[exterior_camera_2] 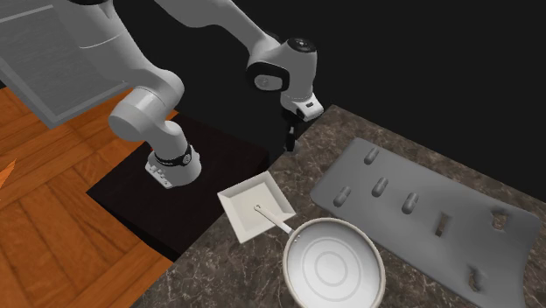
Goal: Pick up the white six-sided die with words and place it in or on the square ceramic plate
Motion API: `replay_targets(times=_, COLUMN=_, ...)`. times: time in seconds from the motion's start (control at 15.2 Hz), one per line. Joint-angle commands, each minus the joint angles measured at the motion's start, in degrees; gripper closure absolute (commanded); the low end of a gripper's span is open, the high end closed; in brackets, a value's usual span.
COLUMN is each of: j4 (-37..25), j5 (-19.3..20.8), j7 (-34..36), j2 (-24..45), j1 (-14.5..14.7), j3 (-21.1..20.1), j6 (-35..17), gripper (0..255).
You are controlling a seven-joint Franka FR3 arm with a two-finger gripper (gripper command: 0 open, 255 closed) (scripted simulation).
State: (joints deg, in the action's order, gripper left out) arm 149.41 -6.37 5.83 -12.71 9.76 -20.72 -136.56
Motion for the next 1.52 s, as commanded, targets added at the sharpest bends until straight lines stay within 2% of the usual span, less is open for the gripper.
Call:
replay_targets(times=0.0, j4=-0.01, j5=1.41, j7=1.48, j2=3.44, j1=-0.10, j3=-1.09, j6=-3.53, gripper=0)
replay_targets(times=0.46, j4=1.24, j5=3.99, j7=3.40, j2=8.57, j1=-0.75, j3=-1.61, j6=-9.64, gripper=0)
replay_targets(times=0.92, j4=1.24, j5=3.98, j7=3.40, j2=8.55, j1=-0.74, j3=-1.61, j6=-9.62, gripper=0)
replay_targets(times=0.99, j4=1.24, j5=3.98, j7=3.40, j2=8.55, j1=-0.74, j3=-1.61, j6=-9.62, gripper=255)
replay_targets(times=1.45, j4=1.23, j5=3.98, j7=3.40, j2=8.55, j1=-0.74, j3=-1.61, j6=-9.61, gripper=255)
